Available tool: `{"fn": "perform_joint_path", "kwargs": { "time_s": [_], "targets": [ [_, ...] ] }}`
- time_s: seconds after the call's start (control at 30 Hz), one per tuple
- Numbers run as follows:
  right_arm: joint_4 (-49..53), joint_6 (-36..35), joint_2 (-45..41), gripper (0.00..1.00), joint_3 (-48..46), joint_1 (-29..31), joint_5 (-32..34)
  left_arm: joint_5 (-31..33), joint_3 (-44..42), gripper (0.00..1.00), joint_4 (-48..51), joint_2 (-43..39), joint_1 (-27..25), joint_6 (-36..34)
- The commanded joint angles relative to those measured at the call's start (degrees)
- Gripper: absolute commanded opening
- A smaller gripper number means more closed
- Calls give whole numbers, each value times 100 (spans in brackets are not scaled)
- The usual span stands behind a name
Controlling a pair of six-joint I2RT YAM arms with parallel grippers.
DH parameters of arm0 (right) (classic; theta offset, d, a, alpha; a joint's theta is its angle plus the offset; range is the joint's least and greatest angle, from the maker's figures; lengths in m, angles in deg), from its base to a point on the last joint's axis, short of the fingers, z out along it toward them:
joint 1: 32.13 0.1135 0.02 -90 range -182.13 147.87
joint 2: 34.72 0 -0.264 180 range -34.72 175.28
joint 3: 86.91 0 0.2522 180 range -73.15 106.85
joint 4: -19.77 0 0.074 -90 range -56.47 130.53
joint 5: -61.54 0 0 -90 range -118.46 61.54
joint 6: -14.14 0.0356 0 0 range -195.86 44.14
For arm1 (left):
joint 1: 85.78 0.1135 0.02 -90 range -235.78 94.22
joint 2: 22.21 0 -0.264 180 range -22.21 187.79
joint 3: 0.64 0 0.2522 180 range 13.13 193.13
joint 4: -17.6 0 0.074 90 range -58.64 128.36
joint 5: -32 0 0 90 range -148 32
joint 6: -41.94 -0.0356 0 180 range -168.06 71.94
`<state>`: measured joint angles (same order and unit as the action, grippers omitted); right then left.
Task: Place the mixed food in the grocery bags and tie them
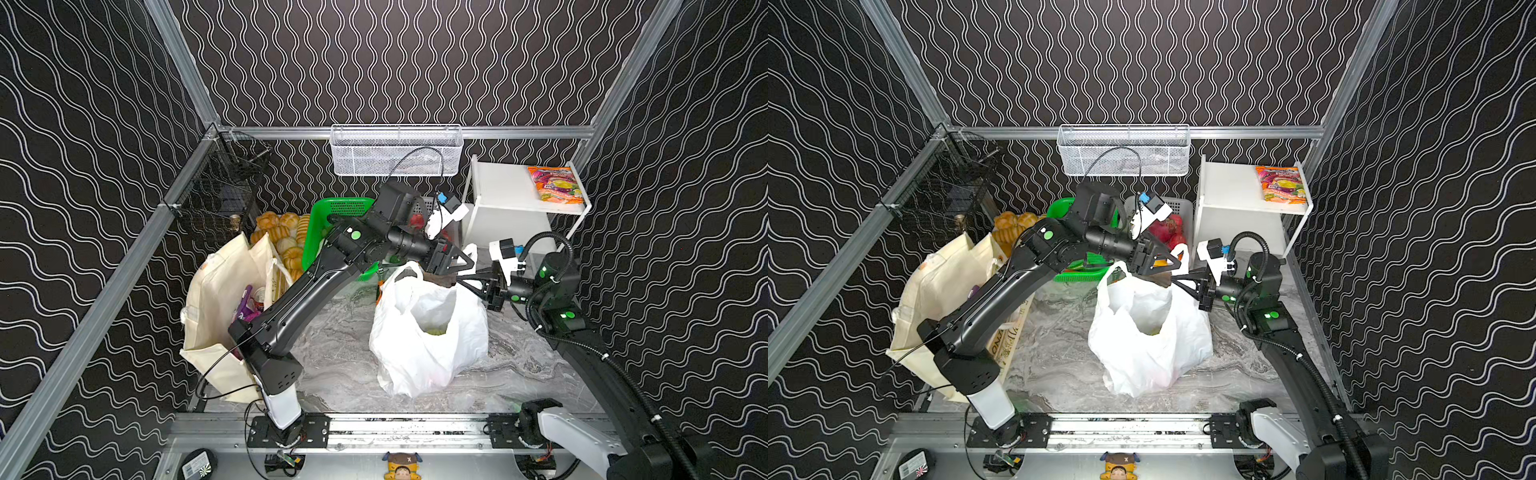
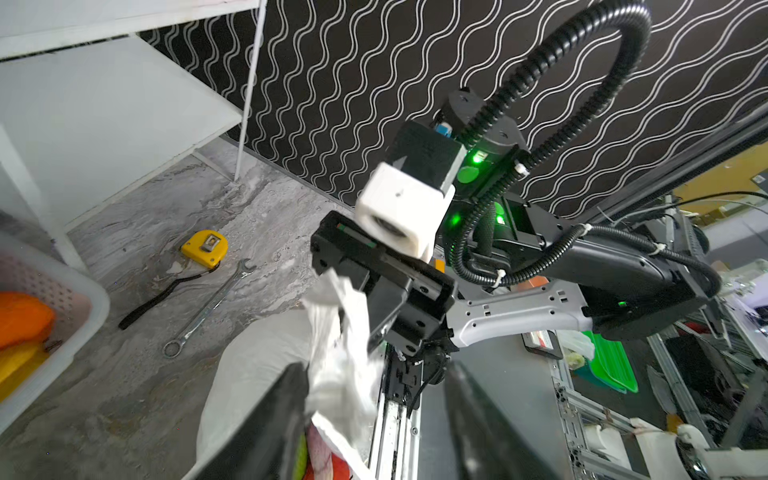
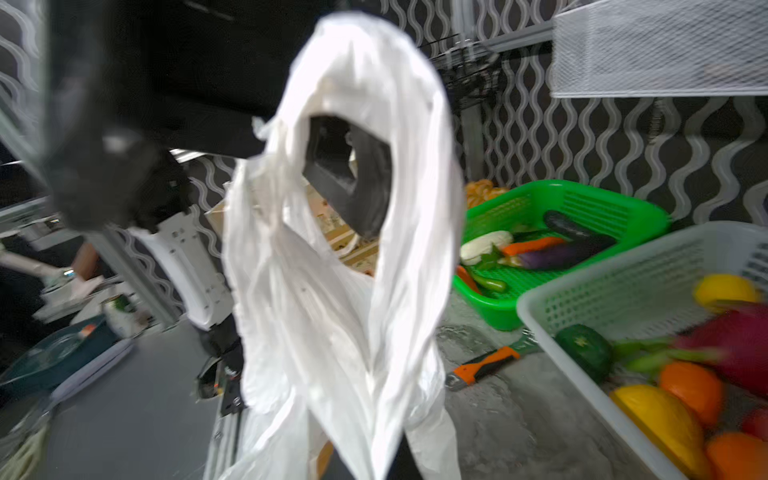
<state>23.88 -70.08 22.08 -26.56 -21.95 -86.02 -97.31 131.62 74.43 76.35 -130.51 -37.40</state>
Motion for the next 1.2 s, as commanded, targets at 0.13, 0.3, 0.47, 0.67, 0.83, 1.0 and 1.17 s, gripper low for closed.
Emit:
{"fn": "perform_joint_path", "kwargs": {
  "time_s": [0.13,0.3,0.47,0.67,0.83,1.0,1.17],
  "targets": [
    [470,564,-221,0,65,-14,2712,1732,-1107,99,-360,-1350,8,-881],
    [442,848,-310,0,30,-88,3025,2609,-2080,99,-284,-2424,61,-1369],
    [596,947,-309,0,43,-86,3136,2588,-2882,99,-563,-3238,103,-1406],
    [525,1082,-293,0,-3,-86,3030,3031,-3785,99,-765,-3714,131,-1545],
    [537,1116,-234,1,10,-88,2890,2797,-4627,99,-912,-3790,139,-1716],
    [525,1170,-270,1,21,-87,2786,2642,-5488,99,-2080,-4002,140,-1634],
    [428,1205,-353,2,-23,-86,2562,2878,-5798,99,-2826,-3759,136,-1570]
  ]
}}
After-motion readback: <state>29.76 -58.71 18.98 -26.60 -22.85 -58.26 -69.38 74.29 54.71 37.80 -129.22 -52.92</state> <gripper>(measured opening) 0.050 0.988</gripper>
